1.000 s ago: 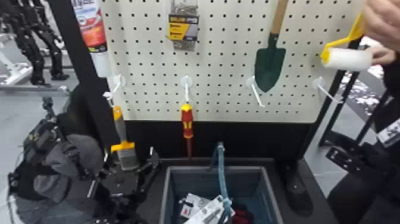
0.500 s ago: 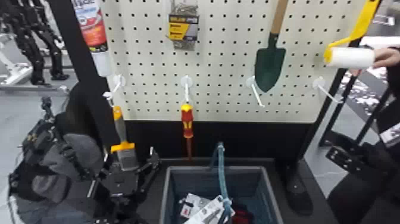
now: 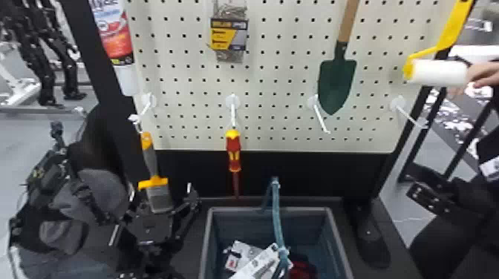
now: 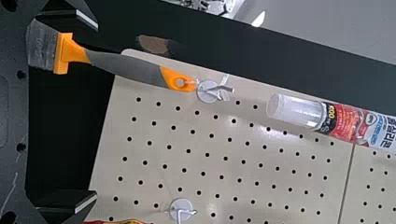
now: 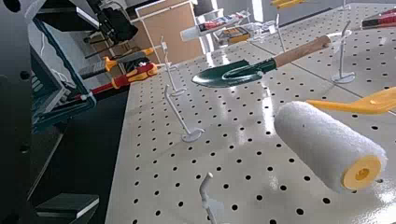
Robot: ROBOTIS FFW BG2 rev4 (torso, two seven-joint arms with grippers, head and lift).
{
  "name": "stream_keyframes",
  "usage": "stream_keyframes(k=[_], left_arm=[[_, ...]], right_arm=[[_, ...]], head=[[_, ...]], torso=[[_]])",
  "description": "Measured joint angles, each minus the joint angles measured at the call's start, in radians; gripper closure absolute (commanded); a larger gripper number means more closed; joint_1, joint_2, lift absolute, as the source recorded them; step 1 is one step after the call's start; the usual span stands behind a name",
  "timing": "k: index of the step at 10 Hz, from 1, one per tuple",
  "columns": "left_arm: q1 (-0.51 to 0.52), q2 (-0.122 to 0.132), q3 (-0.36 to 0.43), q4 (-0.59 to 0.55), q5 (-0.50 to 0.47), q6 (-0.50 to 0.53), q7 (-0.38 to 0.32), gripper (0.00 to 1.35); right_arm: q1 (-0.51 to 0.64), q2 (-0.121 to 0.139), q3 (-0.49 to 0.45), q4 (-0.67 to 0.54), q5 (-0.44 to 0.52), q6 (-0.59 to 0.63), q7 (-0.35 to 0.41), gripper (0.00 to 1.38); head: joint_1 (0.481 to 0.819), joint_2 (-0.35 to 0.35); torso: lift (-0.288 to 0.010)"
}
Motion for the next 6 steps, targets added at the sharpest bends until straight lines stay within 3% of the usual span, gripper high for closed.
stream_keyframes(k=[6], left_arm=[[0.000, 0.000, 0.000, 0.000, 0.000, 0.000, 0.000, 0.00]], right_arm=[[0.000, 0.000, 0.000, 0.000, 0.000, 0.000, 0.000, 0.00]], head=[[0.549, 0.000]], torso=[[-0.100]])
